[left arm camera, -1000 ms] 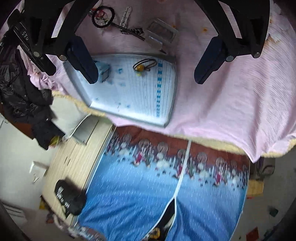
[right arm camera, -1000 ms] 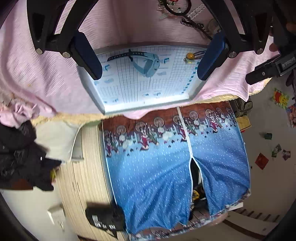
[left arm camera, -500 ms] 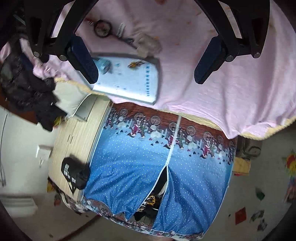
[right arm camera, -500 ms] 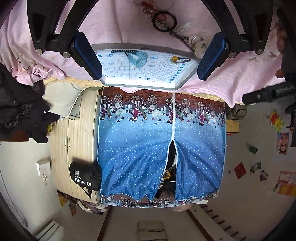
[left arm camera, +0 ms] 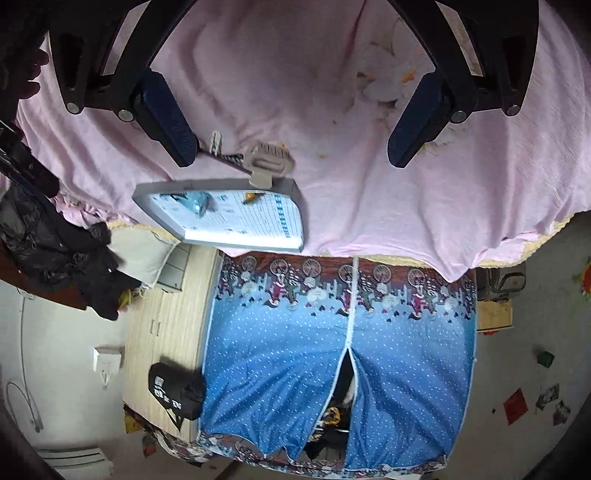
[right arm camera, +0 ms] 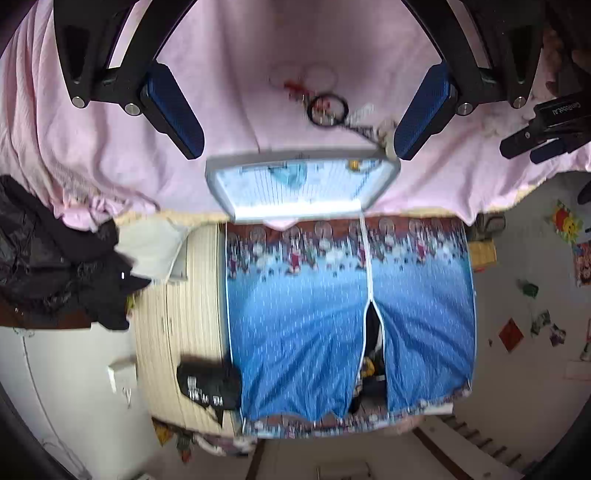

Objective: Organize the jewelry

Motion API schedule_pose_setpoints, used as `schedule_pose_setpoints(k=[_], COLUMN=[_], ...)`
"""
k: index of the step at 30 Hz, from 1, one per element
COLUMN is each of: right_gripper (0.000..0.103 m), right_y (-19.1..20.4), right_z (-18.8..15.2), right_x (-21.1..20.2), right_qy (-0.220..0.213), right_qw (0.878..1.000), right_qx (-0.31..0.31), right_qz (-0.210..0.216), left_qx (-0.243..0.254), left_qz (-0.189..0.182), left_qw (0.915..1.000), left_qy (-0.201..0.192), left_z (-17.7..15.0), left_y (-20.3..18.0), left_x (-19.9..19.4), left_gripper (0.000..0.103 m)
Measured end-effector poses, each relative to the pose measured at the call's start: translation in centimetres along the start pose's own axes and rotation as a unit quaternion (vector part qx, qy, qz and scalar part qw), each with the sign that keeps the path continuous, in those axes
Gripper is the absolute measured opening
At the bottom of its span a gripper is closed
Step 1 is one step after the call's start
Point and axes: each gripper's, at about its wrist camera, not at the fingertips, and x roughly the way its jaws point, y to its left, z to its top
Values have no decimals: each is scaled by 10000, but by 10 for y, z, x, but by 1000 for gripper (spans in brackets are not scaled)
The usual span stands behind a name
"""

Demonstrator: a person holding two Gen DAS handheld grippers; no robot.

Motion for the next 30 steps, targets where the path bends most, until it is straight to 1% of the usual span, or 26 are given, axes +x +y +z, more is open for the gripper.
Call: schedule_pose_setpoints(k=[2,5,11,14,16,18,20,23,26,28,30], right_gripper=[103,103,103,103,103,103,103,103,103,103,103], right_y=[1,4,-1,-4,-6,-8,-11,-15,-20,-26,-36], right_z=[-9,-21,-41,-53,-60,-63,-62,-62,-61,-57,-55], right_x=[9,28,46,59,66,69,71,79,91,97,101], right_qy=[446,1100,1731,2201,2483,2629,2676,2842,2994,2970,2897], right_qw=[9990,9939,9847,9750,9680,9642,9629,9581,9539,9548,9568], right_qx=[46,23,133,100,60,123,211,281,197,97,233], right_qz=[34,-29,-138,-280,-350,-327,-268,-194,-77,-55,-10], left_qx=[129,280,238,140,68,10,2,70,173,224,229], left_qz=[-31,-72,-61,-84,-191,-267,-317,-399,-505,-672,-803], left_qw=[9998,9988,9969,9957,9941,9929,9918,9904,9897,9876,9847], left_qy=[125,399,746,911,1070,1163,1242,1325,1326,1403,1531], left_z=[-6,-16,-28,-31,-32,-32,-32,-31,-27,-23,-20], left_y=[-2,-8,-8,-7,-5,-3,-3,-5,-8,-10,-12], left_x=[2,9,22,27,32,35,37,40,44,52,63], left_gripper=[102,102,102,102,102,102,102,102,102,102,101])
